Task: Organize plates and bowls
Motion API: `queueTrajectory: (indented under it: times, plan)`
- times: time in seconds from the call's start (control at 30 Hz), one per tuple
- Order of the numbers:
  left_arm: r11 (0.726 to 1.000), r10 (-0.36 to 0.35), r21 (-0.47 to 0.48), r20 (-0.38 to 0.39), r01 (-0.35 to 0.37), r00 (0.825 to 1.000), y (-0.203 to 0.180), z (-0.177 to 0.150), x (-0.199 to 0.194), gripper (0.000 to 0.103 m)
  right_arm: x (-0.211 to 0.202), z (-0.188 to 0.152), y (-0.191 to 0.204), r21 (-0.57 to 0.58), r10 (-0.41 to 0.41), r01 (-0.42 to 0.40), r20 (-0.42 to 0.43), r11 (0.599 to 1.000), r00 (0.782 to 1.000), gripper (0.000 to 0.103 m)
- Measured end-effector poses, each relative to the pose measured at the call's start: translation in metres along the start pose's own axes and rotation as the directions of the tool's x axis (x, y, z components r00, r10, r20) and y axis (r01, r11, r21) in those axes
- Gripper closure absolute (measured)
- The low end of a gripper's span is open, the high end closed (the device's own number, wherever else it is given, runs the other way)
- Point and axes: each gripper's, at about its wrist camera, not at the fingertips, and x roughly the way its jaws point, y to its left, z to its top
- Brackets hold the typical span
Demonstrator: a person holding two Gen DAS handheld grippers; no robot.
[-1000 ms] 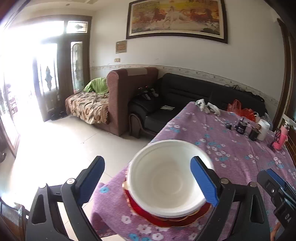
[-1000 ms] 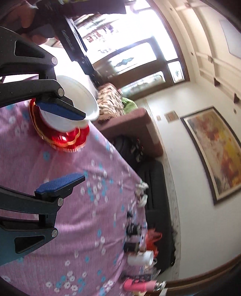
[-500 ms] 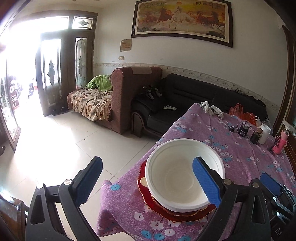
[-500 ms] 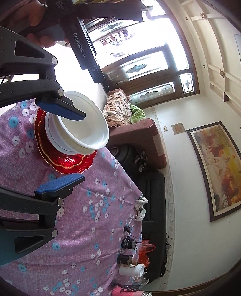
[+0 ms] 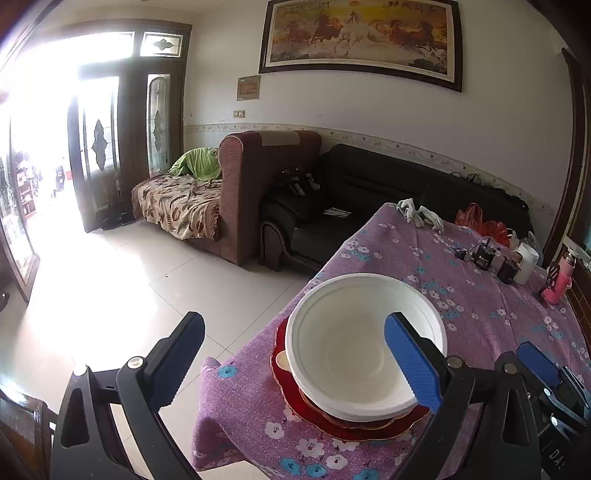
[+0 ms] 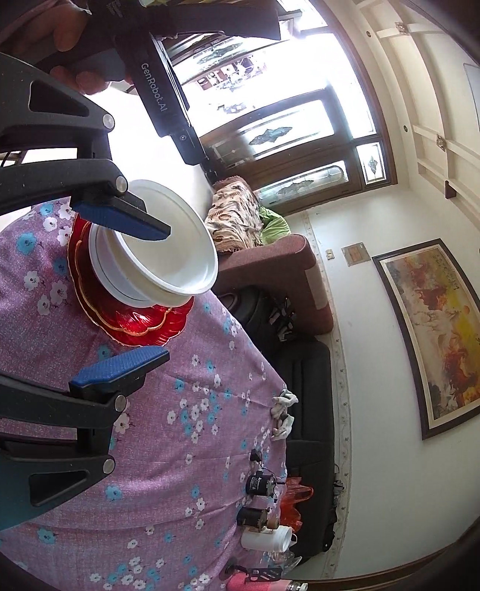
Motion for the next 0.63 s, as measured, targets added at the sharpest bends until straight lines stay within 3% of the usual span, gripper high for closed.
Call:
queueTrajectory:
  times: [0.63]
  plan:
    - [1.0, -0.008, -0.01, -0.002, 0.008, 1.0, 0.0018, -0.0015, 0.0048, 0.005, 0.0067, -0.0014, -0.003, 0.015, -0.003, 0.003, -0.026, 1.0, 1.0, 0.039]
